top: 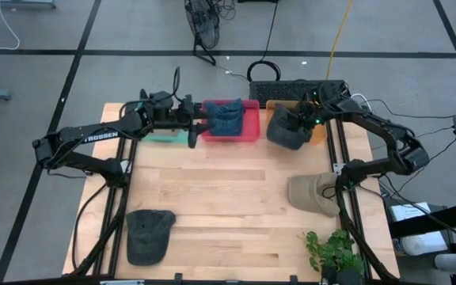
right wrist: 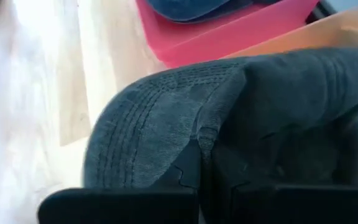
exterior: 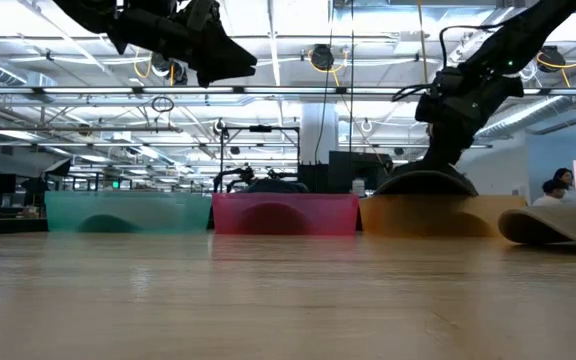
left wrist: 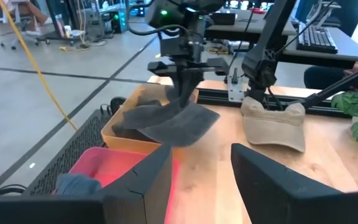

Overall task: Pick & Place hat
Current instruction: Put the right black cap into the orange bin

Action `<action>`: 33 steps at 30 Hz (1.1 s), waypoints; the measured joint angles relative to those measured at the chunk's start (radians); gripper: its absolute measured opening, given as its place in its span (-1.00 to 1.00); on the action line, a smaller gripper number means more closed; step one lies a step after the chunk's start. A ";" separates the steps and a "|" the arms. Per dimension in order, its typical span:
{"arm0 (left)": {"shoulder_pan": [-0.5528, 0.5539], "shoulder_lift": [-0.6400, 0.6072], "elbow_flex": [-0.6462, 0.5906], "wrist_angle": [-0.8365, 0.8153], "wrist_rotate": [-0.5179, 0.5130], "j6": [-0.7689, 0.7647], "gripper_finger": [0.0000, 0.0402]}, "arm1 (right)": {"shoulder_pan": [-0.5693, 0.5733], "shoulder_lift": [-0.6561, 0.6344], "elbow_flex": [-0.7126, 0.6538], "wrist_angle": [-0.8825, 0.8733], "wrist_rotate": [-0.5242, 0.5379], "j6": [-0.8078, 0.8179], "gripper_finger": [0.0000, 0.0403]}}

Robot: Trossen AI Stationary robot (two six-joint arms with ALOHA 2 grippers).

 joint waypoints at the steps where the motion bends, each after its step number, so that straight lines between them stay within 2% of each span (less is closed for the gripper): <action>1: -0.003 0.000 0.000 -0.001 0.000 0.003 -0.13 | -0.007 0.009 0.006 -0.001 0.000 -0.024 -1.00; 7: -0.017 0.000 0.000 0.003 0.000 0.020 -0.13 | -0.021 0.050 0.081 -0.039 0.026 -0.118 -1.00; 14: -0.018 0.000 0.000 0.010 -0.001 0.008 -0.13 | -0.029 0.116 0.172 -0.197 0.090 -0.188 -1.00; 20: -0.023 0.000 0.000 0.008 -0.003 0.007 -0.13 | -0.030 0.150 0.174 -0.193 0.238 -0.220 -1.00; 26: -0.028 0.000 0.000 0.006 -0.004 0.020 -0.13 | -0.022 0.120 0.174 -0.152 0.250 -0.279 -1.00; 33: -0.028 0.000 0.000 0.007 -0.004 0.023 -0.13 | 0.036 0.089 0.173 -0.095 0.362 -0.301 -1.00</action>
